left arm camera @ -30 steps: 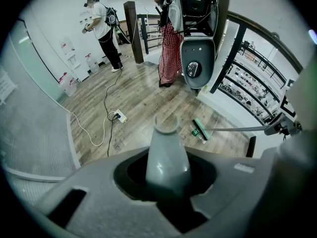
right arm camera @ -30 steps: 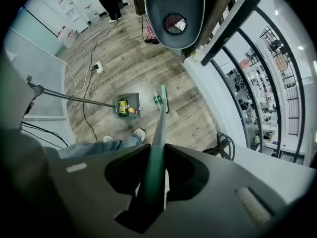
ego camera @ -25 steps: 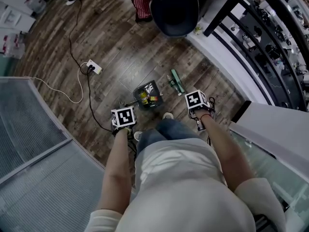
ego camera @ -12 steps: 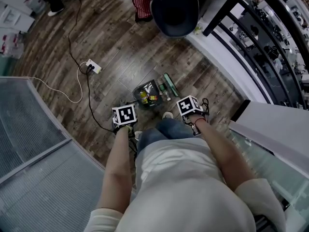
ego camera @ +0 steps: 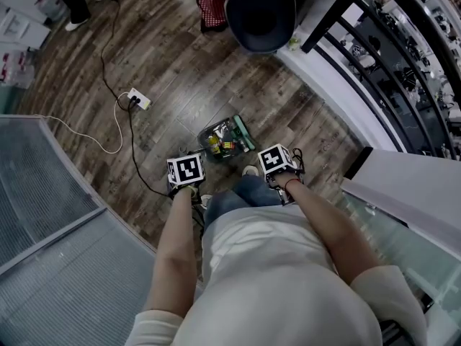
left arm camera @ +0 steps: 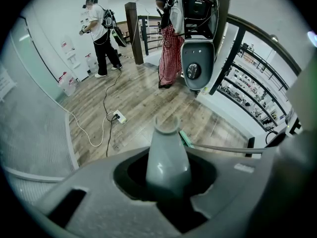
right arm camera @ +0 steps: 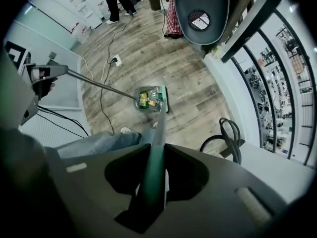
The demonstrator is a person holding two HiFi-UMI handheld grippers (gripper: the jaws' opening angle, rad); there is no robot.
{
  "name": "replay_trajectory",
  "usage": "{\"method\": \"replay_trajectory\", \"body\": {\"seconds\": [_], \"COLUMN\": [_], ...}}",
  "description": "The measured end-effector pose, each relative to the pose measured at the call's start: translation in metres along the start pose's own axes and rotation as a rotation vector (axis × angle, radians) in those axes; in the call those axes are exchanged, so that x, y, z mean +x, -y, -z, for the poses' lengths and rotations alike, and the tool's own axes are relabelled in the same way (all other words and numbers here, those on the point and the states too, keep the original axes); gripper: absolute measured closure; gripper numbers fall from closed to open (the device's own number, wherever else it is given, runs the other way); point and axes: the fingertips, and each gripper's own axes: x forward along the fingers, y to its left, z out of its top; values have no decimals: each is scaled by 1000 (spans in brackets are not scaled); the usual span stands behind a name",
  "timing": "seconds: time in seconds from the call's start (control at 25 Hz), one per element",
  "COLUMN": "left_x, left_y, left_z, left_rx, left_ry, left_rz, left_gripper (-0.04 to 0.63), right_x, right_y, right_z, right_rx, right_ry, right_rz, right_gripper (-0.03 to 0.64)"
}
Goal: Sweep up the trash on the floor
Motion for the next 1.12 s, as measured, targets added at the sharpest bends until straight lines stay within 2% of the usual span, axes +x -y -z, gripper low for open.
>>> {"method": "replay_trajectory", "body": {"seconds": [0.32, 0.52, 0.8, 1.12], "left_x": [1, 1, -1, -1], "left_y": [1, 0, -1, -3], "left_z": [2, 2, 4, 5], "left_rx": [3, 3, 4, 6], "left_ry": [3, 2, 3, 10], "left_rz": [4, 3, 13, 17], "left_gripper": [499, 499, 499, 499], "right_x": [5, 1, -6, -19], "right_y": [-21, -25, -39, -36], "right_z": [6, 4, 3, 5], "right_rx": [-51, -159, -269, -414], "right_ry": [-5, 2, 25, 49], "right_rz": [-38, 18, 34, 92], "right_gripper": [520, 520, 520, 519]}}
